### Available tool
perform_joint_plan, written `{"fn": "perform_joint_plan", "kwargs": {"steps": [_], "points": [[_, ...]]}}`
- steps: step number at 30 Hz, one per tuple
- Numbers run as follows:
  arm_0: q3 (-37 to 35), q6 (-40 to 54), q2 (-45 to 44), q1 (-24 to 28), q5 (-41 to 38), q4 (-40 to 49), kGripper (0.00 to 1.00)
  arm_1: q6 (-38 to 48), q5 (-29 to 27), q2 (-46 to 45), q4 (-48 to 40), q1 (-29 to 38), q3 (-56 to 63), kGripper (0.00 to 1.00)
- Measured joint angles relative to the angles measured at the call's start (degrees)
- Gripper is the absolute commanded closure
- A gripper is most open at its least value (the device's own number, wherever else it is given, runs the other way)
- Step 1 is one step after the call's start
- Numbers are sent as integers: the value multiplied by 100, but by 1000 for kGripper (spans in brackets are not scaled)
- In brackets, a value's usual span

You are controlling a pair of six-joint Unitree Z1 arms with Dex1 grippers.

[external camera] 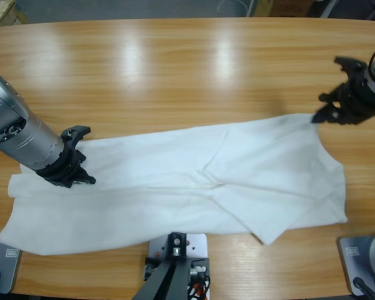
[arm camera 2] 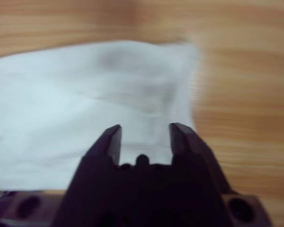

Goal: Fold clothes

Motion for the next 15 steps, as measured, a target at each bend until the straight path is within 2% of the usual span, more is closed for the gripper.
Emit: {"fn": "perform_joint_plan", "kwargs": {"steps": [2,3,6,15], "points": [[1,-4,0,0,0,0,1000,203,202,-81,-27,549,-264,92],[1,-4,0,0,0,0,1000,336,249,-67,-77,777,-355,94],[5,-5,-16,0,-1,0,1000,827,277,178,-214,1143,-513,126],[102,-90,-105,-6,-2,0,1000,1998,173,1600,-714,1658,-899,277]]}}
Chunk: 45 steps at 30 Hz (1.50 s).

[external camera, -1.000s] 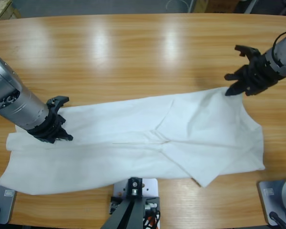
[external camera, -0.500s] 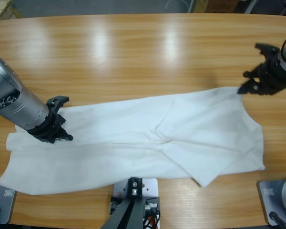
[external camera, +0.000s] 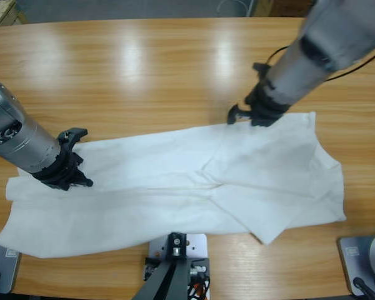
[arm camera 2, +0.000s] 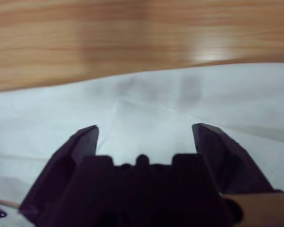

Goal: Fold clothes

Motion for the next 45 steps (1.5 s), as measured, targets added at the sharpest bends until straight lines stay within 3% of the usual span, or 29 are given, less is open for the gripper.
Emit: {"fn": "perform_joint_plan", "kwargs": {"steps": [5,13,18,25,30,35,38,40,45], "points": [[0,-88,-3,0,0,0,1000,244,-36,295,-6,362,-334,392],[16,-102,-10,0,0,0,1000,268,-101,481,73,399,-399,404],[27,-102,-20,0,0,0,1000,268,-134,569,73,399,-399,514],[29,-103,-20,0,0,0,1000,229,-135,689,7,399,-362,532],[29,-103,-20,-1,0,0,1000,194,-135,743,-22,399,-311,690],[33,-103,-20,-1,0,0,1000,145,-147,750,-38,399,-289,915],[34,-103,-20,-1,0,0,1000,75,-147,750,-54,399,-271,925],[34,-103,-20,-1,0,0,1000,49,-147,750,-89,399,-250,1000],[34,-103,-20,-1,0,0,1000,-22,-206,721,-143,401,-198,1000]]}}
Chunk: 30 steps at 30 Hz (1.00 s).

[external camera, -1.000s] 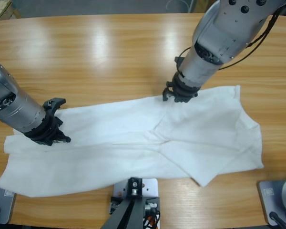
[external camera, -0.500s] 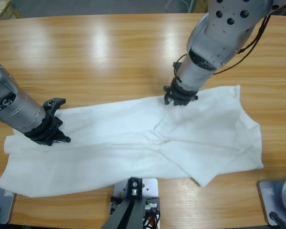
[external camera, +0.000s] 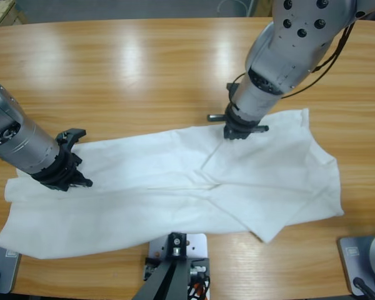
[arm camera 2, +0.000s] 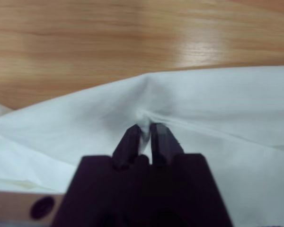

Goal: Fold clothes

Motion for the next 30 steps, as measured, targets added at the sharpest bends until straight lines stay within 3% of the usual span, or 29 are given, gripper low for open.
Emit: {"fn": "perform_joint_plan", "kwargs": {"steps": [15,16,18,19,20,27,29,30], "points": [[1,0,0,0,0,0,1000,-513,-310,-359,-155,315,-271,972],[1,0,0,0,0,0,1000,-526,-281,-359,-170,326,-271,795],[1,0,0,0,0,0,1000,-553,-211,-359,-188,355,-279,218],[1,0,0,0,0,0,1000,-561,-177,-359,-189,366,-284,37],[1,0,0,0,0,0,1000,-562,-148,-358,-189,373,-285,1],[1,0,0,0,0,-2,1000,-464,-306,-343,83,418,-409,19],[1,0,0,0,0,-2,1000,-330,-478,-418,327,444,-448,554],[1,0,0,0,1,-2,1000,-255,-528,-552,409,452,-447,714]]}}
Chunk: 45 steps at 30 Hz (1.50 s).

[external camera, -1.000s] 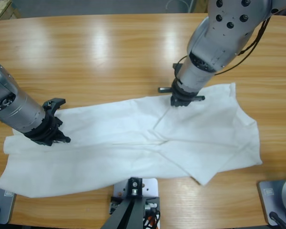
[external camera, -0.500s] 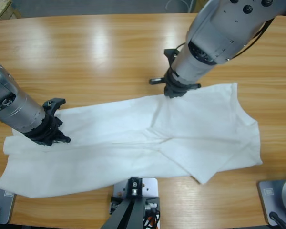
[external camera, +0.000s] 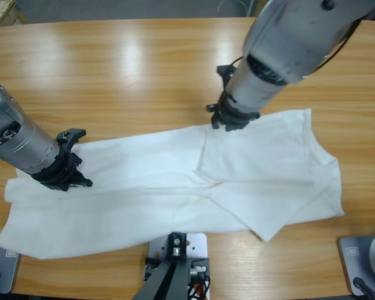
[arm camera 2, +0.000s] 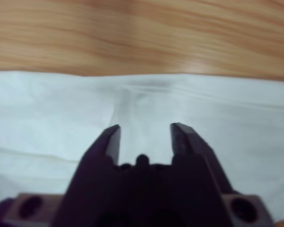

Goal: Fold clothes

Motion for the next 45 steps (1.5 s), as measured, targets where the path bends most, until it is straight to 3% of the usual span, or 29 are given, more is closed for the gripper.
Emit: {"fn": "perform_joint_plan", "kwargs": {"steps": [2,8,17,22,36,41,45], "points": [[0,0,-9,-4,32,0,1000,173,-40,-423,30,6,92,998],[-1,-1,-159,-9,119,0,1000,408,211,-1092,-583,12,1363,1000],[-1,-38,-320,-9,119,0,1000,456,526,-746,-1735,11,2519,1000],[-1,-40,-451,-9,119,4,1000,327,538,-515,-1966,-302,2505,1000],[81,-40,-539,-9,119,21,1000,-400,700,-144,-1972,-2059,1974,1000],[87,-54,-575,-9,137,21,1000,-605,723,-75,-1859,-2254,1847,1000],[-135,-92,-1137,113,255,21,1000,-726,796,-53,-1833,-2296,1828,1000]]}}
